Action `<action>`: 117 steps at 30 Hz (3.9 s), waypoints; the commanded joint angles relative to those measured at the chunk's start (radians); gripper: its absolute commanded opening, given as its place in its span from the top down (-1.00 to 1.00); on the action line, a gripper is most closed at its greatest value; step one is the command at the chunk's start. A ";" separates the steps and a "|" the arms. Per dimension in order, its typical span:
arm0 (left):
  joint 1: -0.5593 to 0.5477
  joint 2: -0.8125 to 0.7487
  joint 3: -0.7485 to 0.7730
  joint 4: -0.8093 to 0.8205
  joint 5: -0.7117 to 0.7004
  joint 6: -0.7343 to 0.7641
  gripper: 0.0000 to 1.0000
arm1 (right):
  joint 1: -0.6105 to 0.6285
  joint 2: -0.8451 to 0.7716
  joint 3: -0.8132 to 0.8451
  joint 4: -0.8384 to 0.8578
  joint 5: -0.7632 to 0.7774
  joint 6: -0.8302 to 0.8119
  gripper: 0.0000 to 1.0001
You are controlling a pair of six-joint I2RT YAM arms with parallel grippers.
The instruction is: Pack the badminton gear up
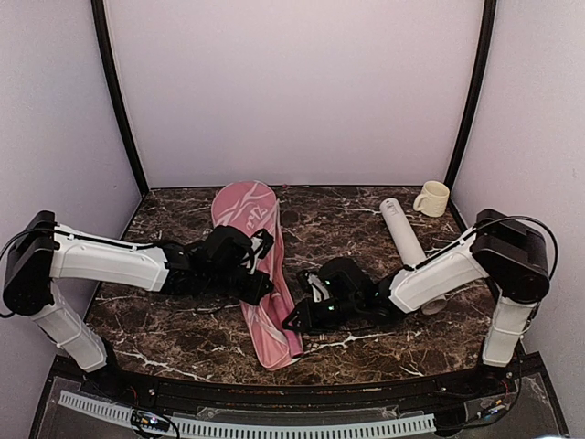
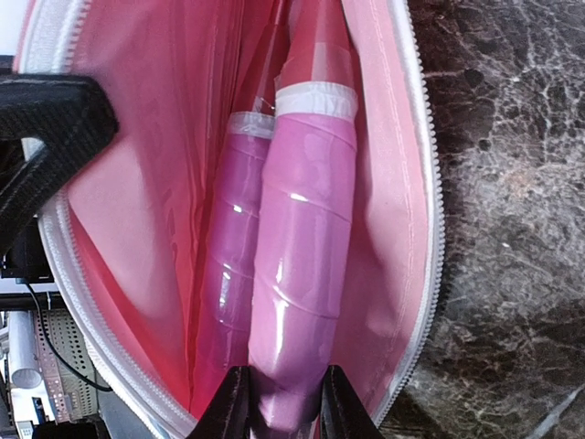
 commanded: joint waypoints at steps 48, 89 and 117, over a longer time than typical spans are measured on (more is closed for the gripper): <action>-0.134 0.067 0.008 -0.116 0.032 -0.354 0.31 | -0.008 0.041 0.003 0.105 0.076 -0.034 0.58; -0.134 -0.112 -0.122 0.226 0.264 -0.234 1.00 | -0.018 0.130 0.116 0.120 0.188 0.014 0.58; -0.130 -0.142 -0.130 -0.013 0.128 -0.173 1.00 | -0.045 -0.028 0.125 -0.073 0.301 -0.116 -0.03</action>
